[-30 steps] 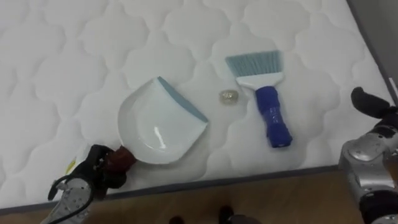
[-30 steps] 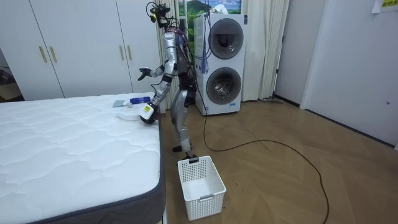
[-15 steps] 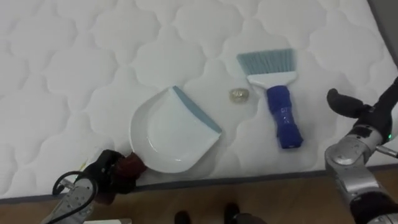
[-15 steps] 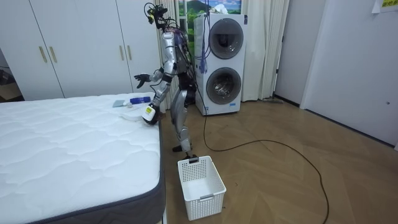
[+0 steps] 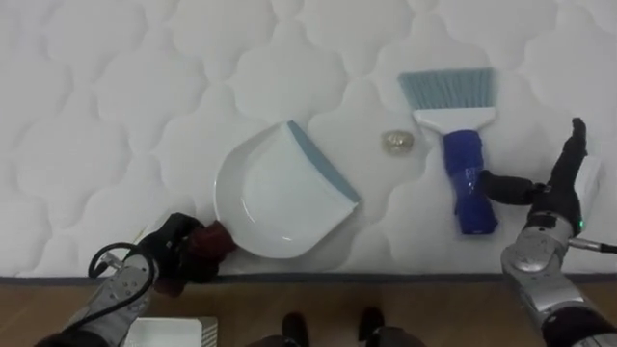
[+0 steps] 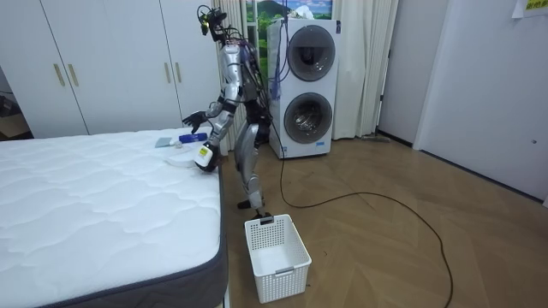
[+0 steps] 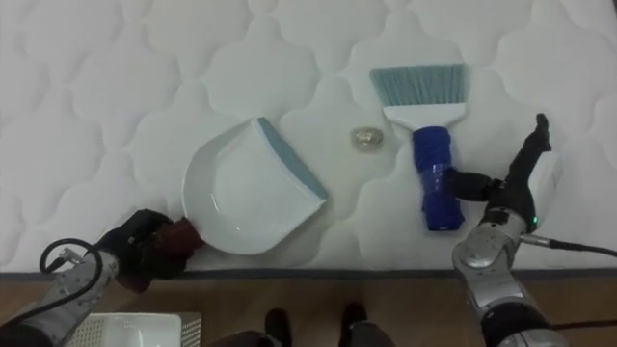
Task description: Clean bed
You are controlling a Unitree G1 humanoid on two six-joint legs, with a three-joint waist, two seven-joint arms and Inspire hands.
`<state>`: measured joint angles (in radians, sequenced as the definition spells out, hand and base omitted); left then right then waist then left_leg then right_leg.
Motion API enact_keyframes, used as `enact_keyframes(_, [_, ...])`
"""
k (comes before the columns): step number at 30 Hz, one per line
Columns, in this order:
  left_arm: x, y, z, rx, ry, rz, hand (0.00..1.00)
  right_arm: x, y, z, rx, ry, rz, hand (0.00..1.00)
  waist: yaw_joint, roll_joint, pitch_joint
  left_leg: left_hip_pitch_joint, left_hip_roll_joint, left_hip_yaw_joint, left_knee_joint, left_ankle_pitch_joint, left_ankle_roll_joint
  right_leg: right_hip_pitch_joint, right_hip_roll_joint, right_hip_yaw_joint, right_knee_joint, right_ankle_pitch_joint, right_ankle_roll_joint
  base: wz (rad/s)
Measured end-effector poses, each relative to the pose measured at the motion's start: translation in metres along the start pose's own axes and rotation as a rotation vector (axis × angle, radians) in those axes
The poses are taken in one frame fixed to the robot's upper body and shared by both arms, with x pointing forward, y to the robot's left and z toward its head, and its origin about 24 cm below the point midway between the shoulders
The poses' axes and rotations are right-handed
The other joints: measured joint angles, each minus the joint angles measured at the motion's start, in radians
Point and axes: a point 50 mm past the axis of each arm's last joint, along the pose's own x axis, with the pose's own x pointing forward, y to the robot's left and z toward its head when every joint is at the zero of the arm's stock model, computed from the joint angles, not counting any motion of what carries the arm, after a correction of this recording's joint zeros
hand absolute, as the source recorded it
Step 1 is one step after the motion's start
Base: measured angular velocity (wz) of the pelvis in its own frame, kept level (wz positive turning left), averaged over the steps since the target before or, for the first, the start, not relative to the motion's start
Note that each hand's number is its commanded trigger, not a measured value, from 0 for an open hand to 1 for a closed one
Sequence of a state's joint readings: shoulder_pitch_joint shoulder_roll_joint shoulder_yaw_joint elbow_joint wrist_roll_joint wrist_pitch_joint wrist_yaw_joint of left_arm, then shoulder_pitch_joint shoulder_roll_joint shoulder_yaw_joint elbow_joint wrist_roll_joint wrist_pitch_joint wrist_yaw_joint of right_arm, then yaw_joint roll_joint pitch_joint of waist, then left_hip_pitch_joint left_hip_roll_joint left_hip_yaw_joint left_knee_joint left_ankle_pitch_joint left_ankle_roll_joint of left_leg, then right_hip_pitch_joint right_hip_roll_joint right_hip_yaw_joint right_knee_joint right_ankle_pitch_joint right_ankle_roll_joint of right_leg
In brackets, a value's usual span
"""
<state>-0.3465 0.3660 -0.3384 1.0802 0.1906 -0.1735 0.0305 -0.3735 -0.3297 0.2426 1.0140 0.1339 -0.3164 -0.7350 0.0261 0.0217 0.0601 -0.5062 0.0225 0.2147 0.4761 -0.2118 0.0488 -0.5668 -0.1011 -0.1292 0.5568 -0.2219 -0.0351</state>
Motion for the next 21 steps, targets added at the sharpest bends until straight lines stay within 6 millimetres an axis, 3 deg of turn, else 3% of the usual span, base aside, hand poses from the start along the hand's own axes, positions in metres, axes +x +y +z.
enact_keyframes(4, [0.0,0.001,0.0,0.004,0.006,0.015,1.0,0.0,0.0,0.0,0.032,0.021,0.006,0.0,0.003,0.003,0.0026,-0.003,0.003,-0.001,0.009,-0.001,0.001,0.003,0.0,-0.005,0.002,0.0,0.0,0.03])
enact_keyframes(8, [0.001,0.002,0.003,0.038,-0.003,0.044,1.0,0.002,0.005,0.013,0.078,-0.014,0.015,0.0,-0.001,0.005,0.0043,-0.024,0.004,-0.001,0.026,-0.004,0.006,-0.014,-0.001,-0.005,0.015,-0.002,0.0,0.0])
enact_keyframes(21, [0.001,-0.001,0.005,0.068,-0.019,0.062,1.0,0.003,0.017,0.035,0.114,-0.084,0.055,0.0,-0.01,0.006,0.0043,-0.027,0.003,0.0,0.028,-0.005,0.008,-0.02,-0.003,-0.004,0.02,-0.003,0.0,0.0])
